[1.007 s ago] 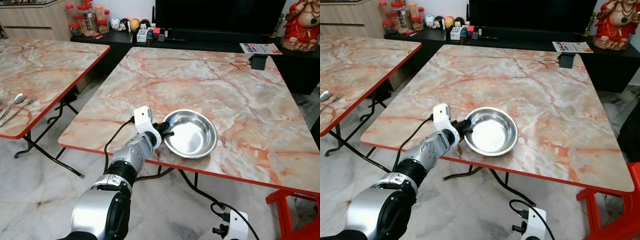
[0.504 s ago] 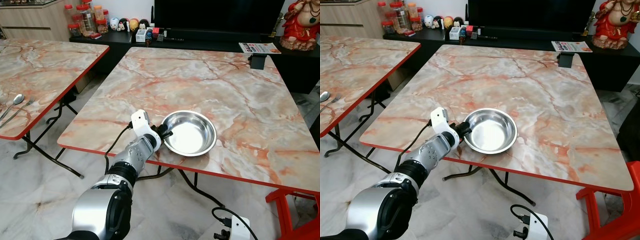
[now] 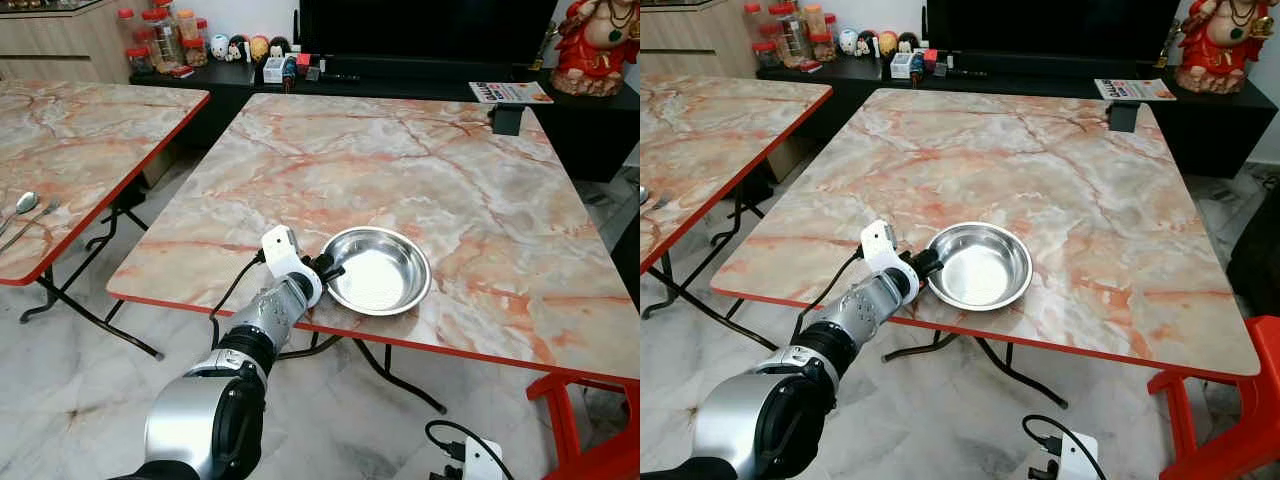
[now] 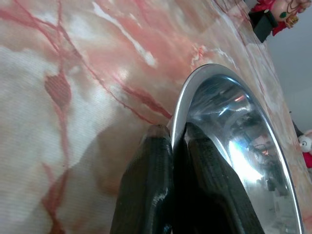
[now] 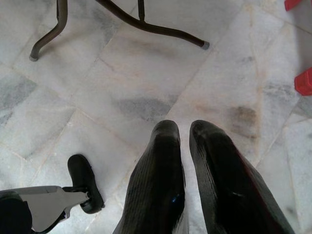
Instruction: Setting the table
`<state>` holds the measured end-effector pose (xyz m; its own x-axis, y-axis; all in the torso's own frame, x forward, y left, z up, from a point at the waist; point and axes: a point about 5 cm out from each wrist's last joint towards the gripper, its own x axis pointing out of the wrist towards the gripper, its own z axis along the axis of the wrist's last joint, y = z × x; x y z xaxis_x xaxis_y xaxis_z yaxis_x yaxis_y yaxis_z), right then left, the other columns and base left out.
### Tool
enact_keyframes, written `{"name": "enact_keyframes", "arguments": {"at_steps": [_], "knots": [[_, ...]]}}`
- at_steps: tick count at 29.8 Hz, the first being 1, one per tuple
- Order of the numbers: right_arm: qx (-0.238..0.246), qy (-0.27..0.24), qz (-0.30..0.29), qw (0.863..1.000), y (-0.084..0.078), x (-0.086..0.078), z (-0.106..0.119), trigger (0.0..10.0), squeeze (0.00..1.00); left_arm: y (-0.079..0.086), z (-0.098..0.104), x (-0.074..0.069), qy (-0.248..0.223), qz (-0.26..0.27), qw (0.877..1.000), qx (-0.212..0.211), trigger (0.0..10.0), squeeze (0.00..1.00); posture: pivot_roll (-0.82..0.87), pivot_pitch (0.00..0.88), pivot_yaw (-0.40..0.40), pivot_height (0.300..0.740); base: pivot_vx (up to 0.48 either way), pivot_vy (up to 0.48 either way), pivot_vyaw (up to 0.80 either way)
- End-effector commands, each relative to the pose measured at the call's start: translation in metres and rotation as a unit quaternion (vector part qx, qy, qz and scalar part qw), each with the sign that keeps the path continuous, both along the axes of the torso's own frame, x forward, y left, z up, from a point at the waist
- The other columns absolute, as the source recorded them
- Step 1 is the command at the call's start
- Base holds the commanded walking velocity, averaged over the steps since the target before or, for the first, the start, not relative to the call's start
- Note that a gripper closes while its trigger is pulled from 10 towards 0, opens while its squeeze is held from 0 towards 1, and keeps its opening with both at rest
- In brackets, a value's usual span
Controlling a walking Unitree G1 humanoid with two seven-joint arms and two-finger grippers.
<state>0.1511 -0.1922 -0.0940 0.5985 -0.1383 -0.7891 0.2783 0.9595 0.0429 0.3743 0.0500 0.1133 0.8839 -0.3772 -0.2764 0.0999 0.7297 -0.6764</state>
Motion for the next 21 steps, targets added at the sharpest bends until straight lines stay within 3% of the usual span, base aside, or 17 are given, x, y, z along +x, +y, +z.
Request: {"name": "enact_keyframes", "arguments": {"at_steps": [1,4,5,6,7,11,12,13,21], "knots": [[-0.001,-0.002,-0.007,1.000,-0.0007,-0.0013,-0.0002,10.0,0.00,-0.0399,0.0099,-0.0068,-0.003,-0.035,0.999,-0.028,10.0,0.00,-0.08,0.000,0.041,0.740,0.000,0.000,0.00],[-0.001,-0.002,-0.007,1.000,-0.0005,-0.0013,-0.0002,10.0,0.00,-0.0392,0.0091,-0.0068,-0.001,-0.033,0.999,-0.027,10.0,0.00,-0.08,0.000,0.040,0.740,0.000,0.000,0.00],[-0.001,-0.002,-0.007,1.000,-0.0004,-0.0013,-0.0002,10.0,0.00,-0.0393,0.0091,-0.0068,-0.002,-0.034,0.999,-0.027,10.0,0.22,-0.08,0.000,0.040,0.740,0.000,0.000,0.00],[-0.001,-0.002,-0.007,1.000,-0.0004,-0.0011,-0.0001,10.0,0.00,-0.0392,0.0092,-0.0067,-0.002,-0.034,0.999,-0.027,10.0,0.73,-0.08,0.000,0.040,0.740,0.000,0.000,0.00],[-0.001,-0.002,-0.007,1.000,-0.0004,-0.0010,-0.0001,10.0,0.00,-0.0391,0.0093,-0.0066,-0.003,-0.034,0.999,-0.027,10.0,1.00,-0.08,0.000,0.040,0.740,0.000,0.000,0.00],[-0.001,-0.002,-0.006,1.000,-0.0002,-0.0005,0.0001,10.0,0.00,-0.0383,0.0085,-0.0066,0.000,-0.032,0.999,-0.023,10.0,1.00,-0.08,0.000,0.039,0.740,0.000,0.000,0.00],[-0.001,-0.003,-0.006,1.000,-0.0001,-0.0004,0.0001,10.0,0.00,-0.0381,0.0083,-0.0066,0.001,-0.033,0.999,-0.022,10.0,0.24,-0.08,0.000,0.039,0.740,0.000,0.000,0.00],[-0.001,-0.003,-0.006,1.000,-0.0001,-0.0002,0.0002,10.0,0.00,-0.0380,0.0082,-0.0066,0.001,-0.033,0.999,-0.021,10.0,0.00,-0.08,0.000,0.039,0.740,0.000,0.000,0.00],[-0.001,-0.003,-0.006,1.000,0.0000,0.0008,0.0005,10.0,0.00,-0.0374,0.0084,-0.0062,0.002,-0.032,0.999,-0.019,10.0,0.00,-0.08,0.000,0.038,0.740,0.000,0.000,0.00]]}}
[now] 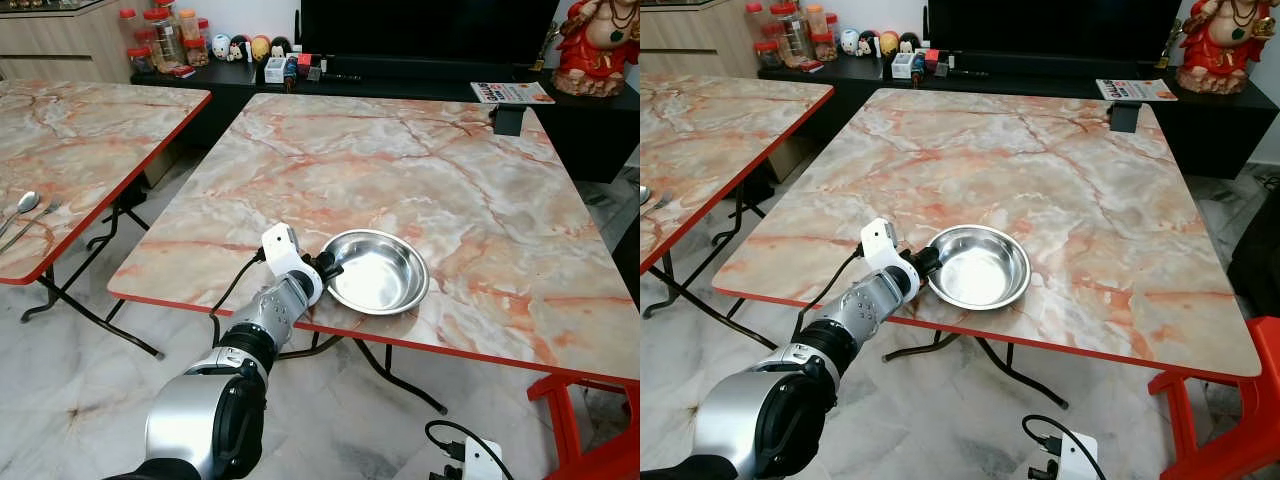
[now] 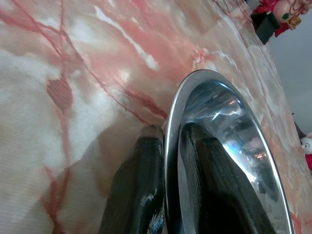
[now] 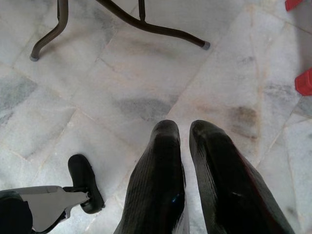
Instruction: Setting the table
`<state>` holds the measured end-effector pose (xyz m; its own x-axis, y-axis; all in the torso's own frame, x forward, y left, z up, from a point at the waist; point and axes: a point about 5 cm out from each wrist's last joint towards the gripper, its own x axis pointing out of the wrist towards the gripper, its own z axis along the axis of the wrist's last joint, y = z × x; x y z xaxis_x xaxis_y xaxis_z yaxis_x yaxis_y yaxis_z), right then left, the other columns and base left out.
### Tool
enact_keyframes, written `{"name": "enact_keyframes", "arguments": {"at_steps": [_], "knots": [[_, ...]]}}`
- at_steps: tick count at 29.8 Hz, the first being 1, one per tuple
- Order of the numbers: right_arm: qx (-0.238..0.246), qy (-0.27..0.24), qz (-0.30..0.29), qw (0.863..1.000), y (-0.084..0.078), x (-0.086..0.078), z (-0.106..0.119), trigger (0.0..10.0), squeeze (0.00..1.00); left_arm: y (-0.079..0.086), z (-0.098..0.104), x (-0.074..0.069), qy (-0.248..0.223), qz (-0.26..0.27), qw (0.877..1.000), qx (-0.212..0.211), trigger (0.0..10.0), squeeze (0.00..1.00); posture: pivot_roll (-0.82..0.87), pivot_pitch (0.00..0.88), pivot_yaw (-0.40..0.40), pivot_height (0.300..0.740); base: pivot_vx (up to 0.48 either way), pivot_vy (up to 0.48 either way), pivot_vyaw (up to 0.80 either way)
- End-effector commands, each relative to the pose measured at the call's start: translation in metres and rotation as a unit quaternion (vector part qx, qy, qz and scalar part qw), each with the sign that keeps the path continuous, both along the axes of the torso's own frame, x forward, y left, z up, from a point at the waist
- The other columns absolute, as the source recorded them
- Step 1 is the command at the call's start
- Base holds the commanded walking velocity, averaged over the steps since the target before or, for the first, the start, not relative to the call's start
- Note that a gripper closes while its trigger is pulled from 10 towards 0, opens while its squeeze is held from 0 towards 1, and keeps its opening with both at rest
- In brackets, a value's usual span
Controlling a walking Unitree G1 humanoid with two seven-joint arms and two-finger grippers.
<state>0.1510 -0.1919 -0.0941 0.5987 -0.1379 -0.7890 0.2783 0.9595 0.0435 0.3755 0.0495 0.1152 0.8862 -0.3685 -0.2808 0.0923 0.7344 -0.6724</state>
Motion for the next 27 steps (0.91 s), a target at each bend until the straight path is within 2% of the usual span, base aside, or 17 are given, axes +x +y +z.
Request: {"name": "enact_keyframes", "arguments": {"at_steps": [1,8,9,13,14,15,20,23,24,27], "knots": [[-0.001,-0.003,-0.006,1.000,0.000,0.001,0.001,10.0,0.00,-0.037,0.007,-0.007,0.000,-0.036,0.999,-0.022,10.0,0.00,-0.08,0.000,0.038,0.740,0.000,0.000,0.00],[-0.001,-0.004,-0.005,1.000,0.000,0.002,0.001,10.0,0.00,-0.035,0.005,-0.007,0.001,-0.037,0.999,-0.013,10.0,0.00,-0.07,0.000,0.036,0.740,0.000,0.000,0.00],[-0.001,-0.004,-0.004,1.000,0.000,0.002,0.001,10.0,0.00,-0.035,0.005,-0.007,0.000,-0.037,0.999,-0.011,10.0,1.00,-0.07,0.000,0.036,0.740,0.000,0.000,0.00],[-0.001,-0.004,-0.003,1.000,0.000,0.003,0.001,10.0,0.00,-0.034,0.005,-0.007,-0.001,-0.036,0.999,-0.006,10.0,1.00,-0.07,0.000,0.035,0.740,0.000,0.000,0.00],[-0.001,-0.004,-0.003,1.000,0.000,0.003,0.001,10.0,0.00,-0.034,0.005,-0.007,0.000,-0.035,0.999,-0.005,10.0,0.89,-0.06,0.000,0.034,0.740,0.000,0.000,0.00],[0.000,-0.005,-0.003,1.000,0.000,0.003,0.001,10.0,0.00,-0.033,0.005,-0.006,0.000,-0.034,0.999,0.000,10.0,0.00,-0.06,0.000,0.034,0.740,0.000,0.000,0.00],[0.000,-0.006,-0.002,1.000,0.001,0.005,0.002,10.0,0.00,-0.029,0.007,-0.005,-0.017,-0.036,0.999,0.020,10.0,0.00,-0.06,0.000,0.033,0.740,0.000,0.000,0.00],[0.000,-0.007,-0.001,1.000,0.002,0.005,0.002,10.0,0.00,-0.023,0.014,0.000,-0.051,-0.036,0.996,0.059,10.0,0.00,-0.06,0.000,0.032,0.740,0.000,0.000,0.00],[0.000,-0.007,-0.001,1.000,0.002,0.005,0.002,10.0,0.00,-0.023,0.014,0.000,-0.051,-0.036,0.996,0.059,10.0,0.00,-0.06,0.000,0.032,0.740,0.000,0.000,0.00],[0.001,-0.006,-0.001,1.000,0.002,0.006,0.002,10.0,0.00,-0.012,0.022,0.005,-0.086,-0.021,0.991,0.101,10.0,0.00,-0.05,0.000,0.030,0.740,0.000,0.000,0.00]]}}
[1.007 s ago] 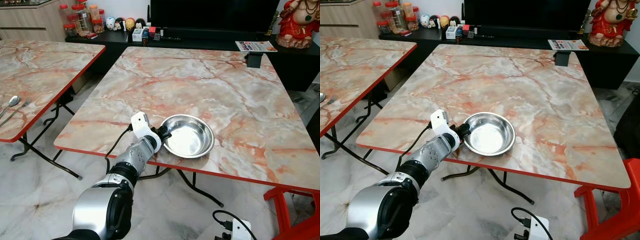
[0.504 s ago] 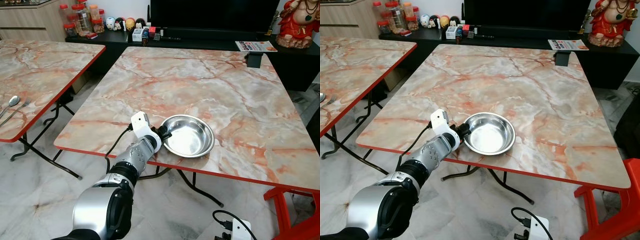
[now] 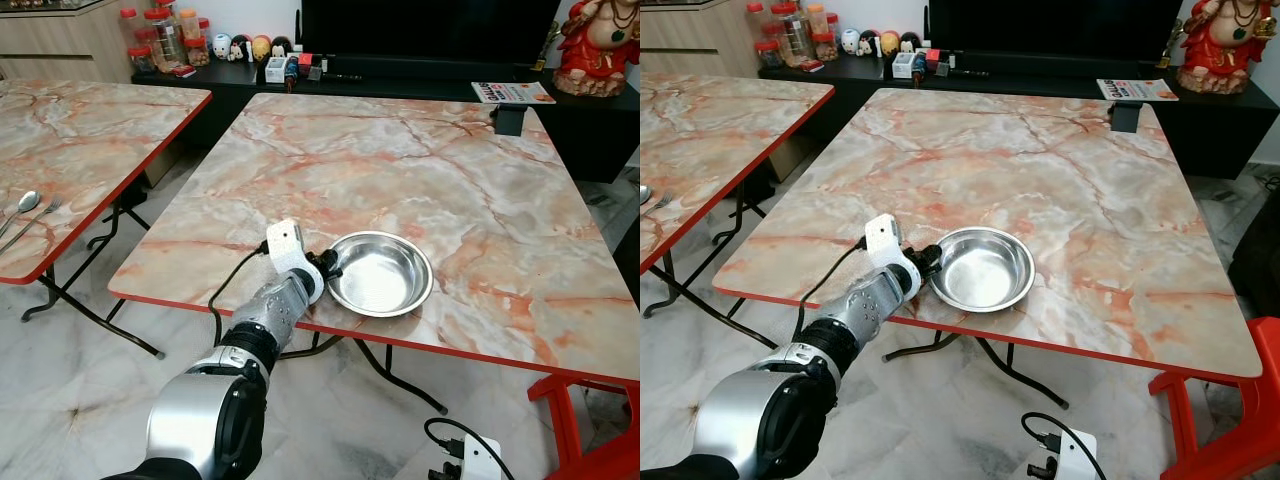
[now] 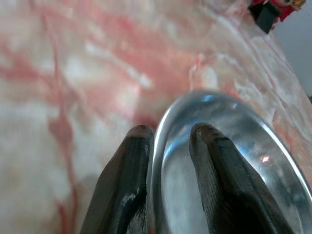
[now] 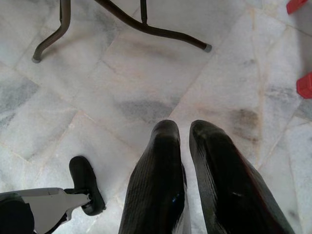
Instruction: Setting the table
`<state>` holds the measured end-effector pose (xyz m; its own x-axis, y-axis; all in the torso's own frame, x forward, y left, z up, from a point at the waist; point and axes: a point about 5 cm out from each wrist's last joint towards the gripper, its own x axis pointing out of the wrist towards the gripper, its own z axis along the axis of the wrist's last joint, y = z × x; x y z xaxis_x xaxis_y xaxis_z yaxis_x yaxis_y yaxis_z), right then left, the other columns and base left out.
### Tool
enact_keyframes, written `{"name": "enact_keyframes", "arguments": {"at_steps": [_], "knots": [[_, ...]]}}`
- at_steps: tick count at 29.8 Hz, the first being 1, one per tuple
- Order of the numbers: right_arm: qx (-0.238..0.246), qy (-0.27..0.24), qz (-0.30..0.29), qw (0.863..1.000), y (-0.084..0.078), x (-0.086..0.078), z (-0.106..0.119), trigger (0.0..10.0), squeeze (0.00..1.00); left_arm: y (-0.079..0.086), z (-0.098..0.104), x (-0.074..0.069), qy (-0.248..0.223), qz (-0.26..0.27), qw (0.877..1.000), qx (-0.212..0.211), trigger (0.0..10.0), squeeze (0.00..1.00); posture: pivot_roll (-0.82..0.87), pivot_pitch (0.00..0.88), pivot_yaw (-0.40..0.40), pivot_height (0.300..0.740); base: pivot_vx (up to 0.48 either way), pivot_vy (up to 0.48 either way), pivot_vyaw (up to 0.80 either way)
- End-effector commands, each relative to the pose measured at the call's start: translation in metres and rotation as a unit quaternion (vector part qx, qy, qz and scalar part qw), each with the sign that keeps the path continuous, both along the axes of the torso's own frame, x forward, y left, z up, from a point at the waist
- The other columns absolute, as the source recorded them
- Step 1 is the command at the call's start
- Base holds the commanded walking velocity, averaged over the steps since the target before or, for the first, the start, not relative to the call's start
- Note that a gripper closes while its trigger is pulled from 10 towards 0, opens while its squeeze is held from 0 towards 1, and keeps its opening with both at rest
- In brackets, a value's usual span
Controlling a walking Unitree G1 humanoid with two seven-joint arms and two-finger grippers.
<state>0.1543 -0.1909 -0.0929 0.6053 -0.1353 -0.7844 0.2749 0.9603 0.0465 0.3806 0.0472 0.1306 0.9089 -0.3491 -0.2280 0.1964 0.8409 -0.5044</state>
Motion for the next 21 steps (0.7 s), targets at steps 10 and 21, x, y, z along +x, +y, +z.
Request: {"name": "enact_keyframes", "arguments": {"at_steps": [10,21], "knots": [[0.000,-0.004,0.000,1.000,0.001,0.005,0.002,10.0,0.00,0.023,0.019,0.003,-0.098,0.035,0.991,0.082,10.0,0.00,-0.04,0.000,0.026,0.740,0.000,0.000,0.00],[0.000,-0.011,0.001,1.000,0.001,0.011,0.004,10.0,0.00,0.127,0.013,-0.020,-0.180,0.193,0.945,0.192,10.0,0.00,-0.02,0.000,0.014,0.740,0.000,0.000,0.00]]}}
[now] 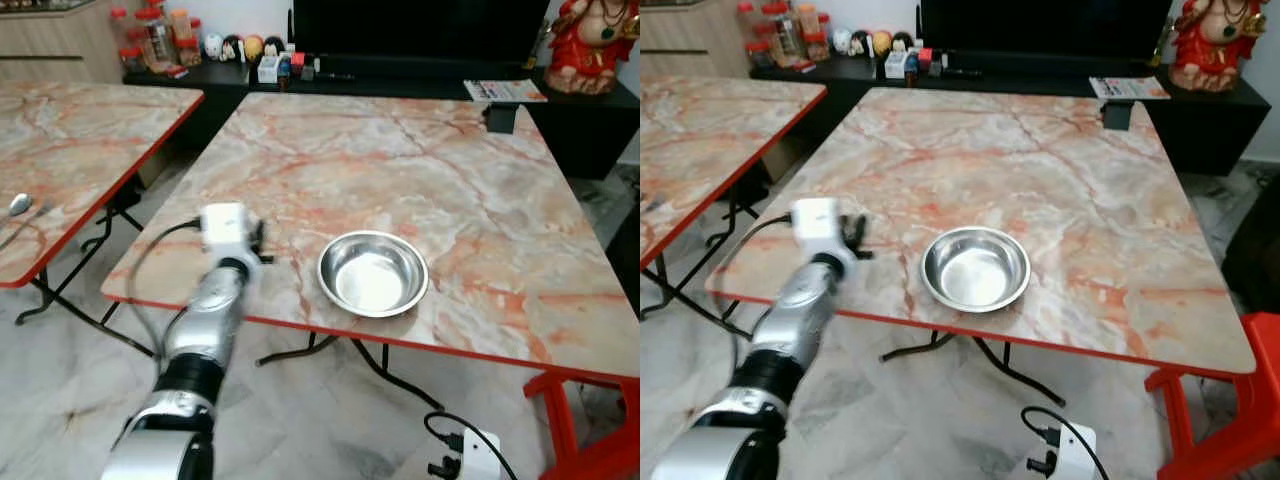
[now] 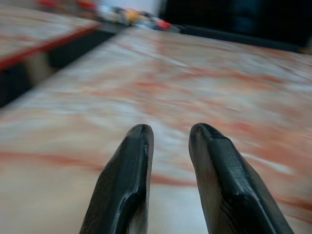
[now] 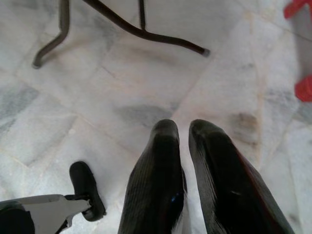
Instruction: Setting the table
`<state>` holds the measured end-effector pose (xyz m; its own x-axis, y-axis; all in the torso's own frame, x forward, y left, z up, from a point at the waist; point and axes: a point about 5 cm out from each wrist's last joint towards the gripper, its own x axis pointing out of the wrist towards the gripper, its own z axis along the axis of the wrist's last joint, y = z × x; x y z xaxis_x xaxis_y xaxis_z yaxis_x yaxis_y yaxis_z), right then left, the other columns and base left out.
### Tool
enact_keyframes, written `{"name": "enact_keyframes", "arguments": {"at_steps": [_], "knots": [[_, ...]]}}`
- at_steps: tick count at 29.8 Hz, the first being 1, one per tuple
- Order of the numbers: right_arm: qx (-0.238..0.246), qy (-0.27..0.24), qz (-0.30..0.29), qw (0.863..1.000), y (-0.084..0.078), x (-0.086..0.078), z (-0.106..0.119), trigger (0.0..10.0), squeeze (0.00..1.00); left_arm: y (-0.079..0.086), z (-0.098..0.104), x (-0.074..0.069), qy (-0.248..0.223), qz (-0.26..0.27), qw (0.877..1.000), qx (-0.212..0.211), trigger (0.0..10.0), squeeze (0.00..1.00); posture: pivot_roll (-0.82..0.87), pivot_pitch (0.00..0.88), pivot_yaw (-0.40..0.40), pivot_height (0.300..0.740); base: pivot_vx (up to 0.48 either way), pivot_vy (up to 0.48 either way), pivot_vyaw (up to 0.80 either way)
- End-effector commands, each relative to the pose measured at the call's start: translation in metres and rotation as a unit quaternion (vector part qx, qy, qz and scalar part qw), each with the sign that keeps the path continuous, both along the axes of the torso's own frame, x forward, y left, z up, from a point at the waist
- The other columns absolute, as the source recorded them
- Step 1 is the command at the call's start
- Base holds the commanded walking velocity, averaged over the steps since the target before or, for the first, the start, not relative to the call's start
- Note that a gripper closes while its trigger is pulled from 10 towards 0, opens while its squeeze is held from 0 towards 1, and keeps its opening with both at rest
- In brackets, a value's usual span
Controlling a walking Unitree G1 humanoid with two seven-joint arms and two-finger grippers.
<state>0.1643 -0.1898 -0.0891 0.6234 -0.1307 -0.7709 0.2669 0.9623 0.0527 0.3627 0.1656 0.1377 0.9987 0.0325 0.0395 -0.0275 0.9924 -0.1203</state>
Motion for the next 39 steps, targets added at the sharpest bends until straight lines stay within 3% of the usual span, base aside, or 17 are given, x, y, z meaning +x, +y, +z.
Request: {"name": "enact_keyframes", "arguments": {"at_steps": [1,4,8,12,13,15,16,17,18,19,24,27,30,31,34,35,39], "knots": [[0.000,-0.002,-0.001,1.000,0.000,0.003,0.001,10.0,0.00,0.032,0.006,-0.008,-0.024,0.058,0.998,0.027,10.0,0.00,0.00,0.000,0.010,0.740,0.000,0.000,0.00],[0.000,-0.003,0.002,1.000,0.001,0.005,0.002,10.0,0.00,0.053,0.004,-0.014,-0.015,0.088,0.995,0.052,10.0,0.00,0.00,0.000,0.007,0.740,0.000,0.000,0.00],[0.001,-0.006,0.007,1.000,0.003,0.009,0.003,10.0,0.00,0.097,-0.023,-0.034,0.044,0.138,0.982,0.124,10.0,0.00,0.01,0.000,0.006,0.740,0.000,0.000,0.00],[0.001,-0.005,0.008,1.000,0.003,0.009,0.003,10.0,0.00,0.119,-0.052,-0.053,0.111,0.160,0.967,0.164,10.0,0.00,0.01,0.000,0.009,0.740,0.000,0.000,0.00],[0.001,-0.005,0.007,1.000,0.003,0.009,0.003,10.0,0.00,0.128,-0.067,-0.064,0.149,0.167,0.959,0.173,10.0,0.00,0.01,0.000,0.010,0.740,0.000,0.000,0.00],[0.002,-0.005,0.007,1.000,0.003,0.009,0.003,10.0,0.00,0.131,-0.071,-0.068,0.160,0.168,0.956,0.181,10.0,0.00,0.01,0.000,0.010,0.740,0.000,0.000,0.00],[0.002,-0.003,0.007,1.000,0.003,0.008,0.003,10.0,0.00,0.136,-0.090,-0.082,0.202,0.167,0.944,0.200,10.0,0.00,0.01,0.000,0.009,0.740,0.000,0.000,0.00],[0.001,-0.002,0.007,1.000,0.003,0.008,0.002,10.0,0.00,0.138,-0.098,-0.089,0.219,0.168,0.940,0.198,10.0,0.00,0.01,0.000,0.009,0.740,0.000,0.000,0.00],[0.001,-0.002,0.007,1.000,0.003,0.007,0.002,10.0,0.00,0.139,-0.103,-0.093,0.230,0.170,0.938,0.195,10.0,0.00,0.01,0.000,0.009,0.740,0.000,0.000,0.00],[0.001,-0.001,0.008,1.000,0.003,0.007,0.002,10.0,0.00,0.140,-0.115,-0.102,0.260,0.168,0.928,0.210,10.0,0.00,0.01,0.000,0.009,0.740,0.000,0.000,0.00],[0.001,0.000,0.008,1.000,0.003,0.007,0.002,10.0,0.00,0.135,-0.131,-0.112,0.299,0.144,0.917,0.223,10.0,0.00,0.01,0.000,0.011,0.740,0.000,0.000,0.00],[0.002,0.000,0.008,1.000,0.004,0.008,0.002,10.0,0.00,0.134,-0.150,-0.128,0.352,0.149,0.901,0.205,10.0,0.00,0.00,0.000,0.018,0.740,0.000,0.000,0.00],[0.002,0.000,0.008,1.000,0.004,0.008,0.002,10.0,0.00,0.130,-0.157,-0.133,0.370,0.134,0.898,0.197,10.0,0.00,0.00,0.000,0.018,0.740,0.000,0.000,0.00],[0.002,0.001,0.008,1.000,0.004,0.007,0.002,10.0,0.00,0.115,-0.173,-0.143,0.409,0.077,0.891,0.182,10.0,0.00,0.00,0.000,0.022,0.740,0.000,0.000,0.00],[0.002,0.002,0.008,1.000,0.004,0.007,0.002,10.0,0.00,0.109,-0.180,-0.148,0.424,0.056,0.887,0.177,10.0,0.00,0.00,0.000,0.022,0.740,0.000,0.000,0.00],[0.002,0.003,0.007,1.000,0.004,0.007,0.002,10.0,0.00,0.092,-0.192,-0.156,0.448,0.022,0.880,0.159,10.0,0.00,-0.01,0.000,0.025,0.740,0.000,0.000,0.00],[0.000,0.006,0.007,1.000,0.003,0.006,0.001,10.0,0.00,0.075,-0.201,-0.162,0.465,0.002,0.875,0.134,10.0,0.00,-0.02,0.000,0.024,0.740,0.000,0.000,0.00]]}}
